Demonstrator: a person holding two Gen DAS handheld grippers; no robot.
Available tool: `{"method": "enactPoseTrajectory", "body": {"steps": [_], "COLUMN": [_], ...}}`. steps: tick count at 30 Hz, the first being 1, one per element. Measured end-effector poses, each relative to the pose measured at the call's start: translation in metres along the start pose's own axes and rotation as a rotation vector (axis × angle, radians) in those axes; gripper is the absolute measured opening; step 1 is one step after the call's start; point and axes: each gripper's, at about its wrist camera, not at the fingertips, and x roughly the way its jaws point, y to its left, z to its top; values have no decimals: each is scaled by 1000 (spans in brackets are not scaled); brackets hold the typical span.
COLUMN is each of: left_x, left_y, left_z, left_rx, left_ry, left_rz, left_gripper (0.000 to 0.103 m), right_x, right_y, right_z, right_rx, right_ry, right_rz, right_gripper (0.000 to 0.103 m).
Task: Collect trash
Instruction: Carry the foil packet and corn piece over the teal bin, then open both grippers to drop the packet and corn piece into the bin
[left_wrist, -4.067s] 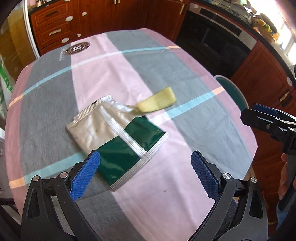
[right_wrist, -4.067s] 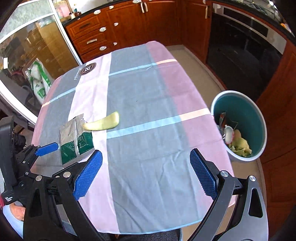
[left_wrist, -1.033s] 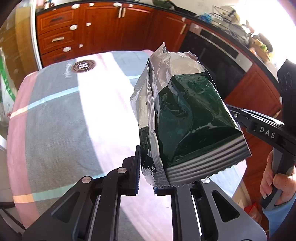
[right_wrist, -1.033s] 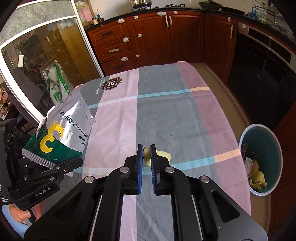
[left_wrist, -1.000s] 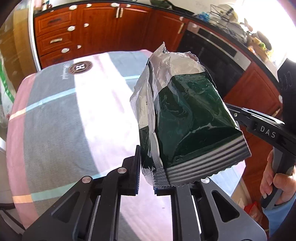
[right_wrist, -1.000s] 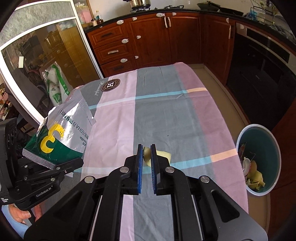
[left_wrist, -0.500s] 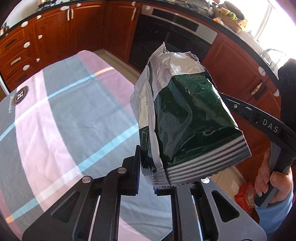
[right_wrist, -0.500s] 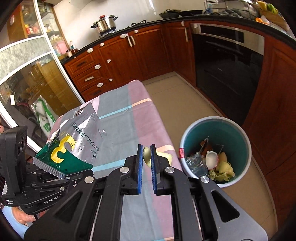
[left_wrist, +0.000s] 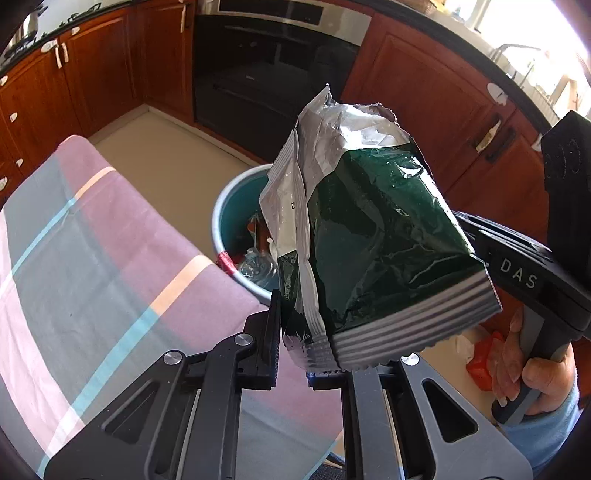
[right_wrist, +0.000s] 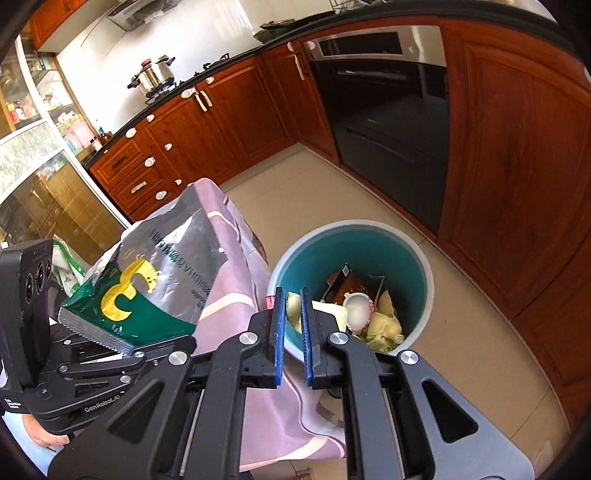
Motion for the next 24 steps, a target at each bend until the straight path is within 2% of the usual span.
{"method": "enactPoseTrajectory", "body": {"steps": [6, 13, 24], "left_x": [41, 81, 128], "left_y": [-9, -9, 10], "left_z": [22, 38, 39], "left_rx": [-2, -8, -32], "left_ry": [46, 108, 186], "left_rz": [-23, -14, -11], "left_gripper": [11, 11, 12], "right_x": [20, 49, 99], "right_y": [-23, -42, -57], "right_z": [3, 4, 4], "right_rx": [32, 68, 118], "right_ry": [37, 89, 171], "right_rz": [-2, -1, -12], "right_gripper": [8, 8, 8]}}
